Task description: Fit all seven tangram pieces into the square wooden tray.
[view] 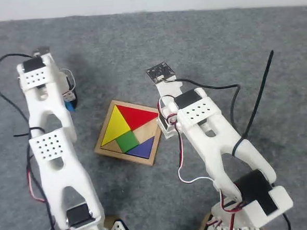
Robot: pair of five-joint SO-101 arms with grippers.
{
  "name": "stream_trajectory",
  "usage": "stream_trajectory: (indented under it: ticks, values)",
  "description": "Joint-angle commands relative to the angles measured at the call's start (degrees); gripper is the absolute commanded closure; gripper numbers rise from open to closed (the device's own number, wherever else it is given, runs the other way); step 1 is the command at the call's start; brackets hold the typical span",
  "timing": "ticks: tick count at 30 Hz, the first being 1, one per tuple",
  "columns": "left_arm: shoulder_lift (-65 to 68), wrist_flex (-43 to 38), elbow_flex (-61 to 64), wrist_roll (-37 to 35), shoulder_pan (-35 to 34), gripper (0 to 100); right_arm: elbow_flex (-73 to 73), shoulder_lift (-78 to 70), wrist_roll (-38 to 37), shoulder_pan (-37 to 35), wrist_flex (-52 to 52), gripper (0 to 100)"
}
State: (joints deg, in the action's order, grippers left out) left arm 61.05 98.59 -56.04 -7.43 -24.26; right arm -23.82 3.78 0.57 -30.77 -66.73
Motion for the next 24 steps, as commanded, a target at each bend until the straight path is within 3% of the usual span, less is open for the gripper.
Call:
stream_trajectory:
  ticks: [1, 6, 14, 24]
  values:
    - [-0.2, -2.0, -0.4, 3.8, 0.7, 89, 0.4, 3.8, -0.6, -0.1, 0.0, 99.2]
    - [-1.0, -1.8, -1.1, 4.0, 0.4, 89, 0.3, 3.4, -0.6, -0.1, 1.2, 99.2]
    - [-4.0, 2.0, -4.9, 4.4, -0.3, 81, 0.3, 3.3, -0.7, -0.1, 1.5, 99.2]
    - [-3.1, -3.2, -5.0, 7.0, -1.7, 80, 0.3, 3.3, -2.8, -0.1, 1.2, 99.2]
